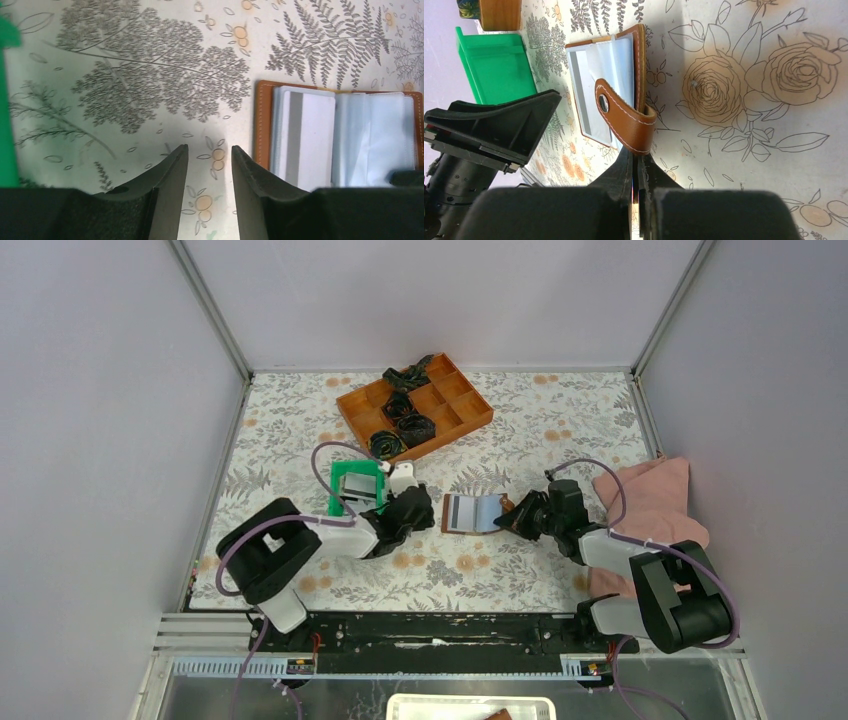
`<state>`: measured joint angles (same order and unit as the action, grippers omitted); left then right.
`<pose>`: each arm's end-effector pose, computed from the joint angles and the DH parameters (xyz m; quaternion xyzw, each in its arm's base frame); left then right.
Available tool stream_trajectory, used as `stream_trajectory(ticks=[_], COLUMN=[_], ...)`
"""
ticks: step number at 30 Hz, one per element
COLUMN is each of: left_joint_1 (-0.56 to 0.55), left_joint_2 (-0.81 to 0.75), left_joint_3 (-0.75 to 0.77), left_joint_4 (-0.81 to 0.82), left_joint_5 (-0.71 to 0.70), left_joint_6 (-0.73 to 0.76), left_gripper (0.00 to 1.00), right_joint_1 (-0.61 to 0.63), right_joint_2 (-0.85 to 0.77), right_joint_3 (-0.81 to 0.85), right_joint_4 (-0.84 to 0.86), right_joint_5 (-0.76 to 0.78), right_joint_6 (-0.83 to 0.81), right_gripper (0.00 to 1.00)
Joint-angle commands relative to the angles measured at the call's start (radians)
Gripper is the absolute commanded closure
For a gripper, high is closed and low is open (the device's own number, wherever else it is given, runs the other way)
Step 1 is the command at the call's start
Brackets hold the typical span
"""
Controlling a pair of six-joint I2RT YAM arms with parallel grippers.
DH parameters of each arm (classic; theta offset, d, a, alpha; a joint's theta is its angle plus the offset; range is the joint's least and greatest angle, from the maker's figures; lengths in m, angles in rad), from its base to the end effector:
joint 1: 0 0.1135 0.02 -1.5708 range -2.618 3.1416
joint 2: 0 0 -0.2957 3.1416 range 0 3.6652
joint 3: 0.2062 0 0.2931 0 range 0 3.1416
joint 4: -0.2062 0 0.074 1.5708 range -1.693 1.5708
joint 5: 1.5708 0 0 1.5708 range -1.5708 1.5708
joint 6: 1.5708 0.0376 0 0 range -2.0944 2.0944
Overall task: Put the credit cards into the card holder
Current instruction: Close the card holder at the center of the board.
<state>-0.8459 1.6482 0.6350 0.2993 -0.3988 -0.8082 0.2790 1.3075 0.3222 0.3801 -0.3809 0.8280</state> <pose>0.2282 -0.2356 0.1255 -0.0655 0.8930 -0.1777 0.4083 0.2280 0.0798 0.1311 0.1512 0.8609 0.3823 0.2997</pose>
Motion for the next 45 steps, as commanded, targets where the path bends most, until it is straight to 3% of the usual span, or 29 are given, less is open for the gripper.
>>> stream_trajectory(ticks=[1, 9, 19, 29, 45], left_joint_1=[-0.028, -0.021, 0.025, 0.045, 0.051], left_joint_2=[0.078, 0.123, 0.202, 0.201, 0.090], left_joint_3=[0.038, 0.031, -0.053, -0.096, -0.140], left_joint_4=[-0.089, -0.031, 0.215, 0.263, 0.408], left_joint_5=[0.029, 0.149, 0.410, 0.497, 0.508], left_joint_6=[0.065, 0.033, -0.041, -0.047, -0.149], left_gripper=[0.55, 0.53, 0.48, 0.47, 0.47], right_joint_1=[-0.006, -0.012, -0.016, -0.021, -0.021], right_joint_2=[-0.006, 0.004, 0.028, 0.056, 0.111], right_joint_3=[0.024, 0.019, 0.017, 0.028, 0.035], right_joint_4=[-0.005, -0.007, 0.003, 0.003, -0.016], right_joint_5=[-0.043, -0.058, -0.069, -0.072, -0.062], right_joint_6=[0.021, 0.014, 0.007, -0.007, -0.067], right_gripper=[1.00, 1.00, 1.00, 1.00, 1.00])
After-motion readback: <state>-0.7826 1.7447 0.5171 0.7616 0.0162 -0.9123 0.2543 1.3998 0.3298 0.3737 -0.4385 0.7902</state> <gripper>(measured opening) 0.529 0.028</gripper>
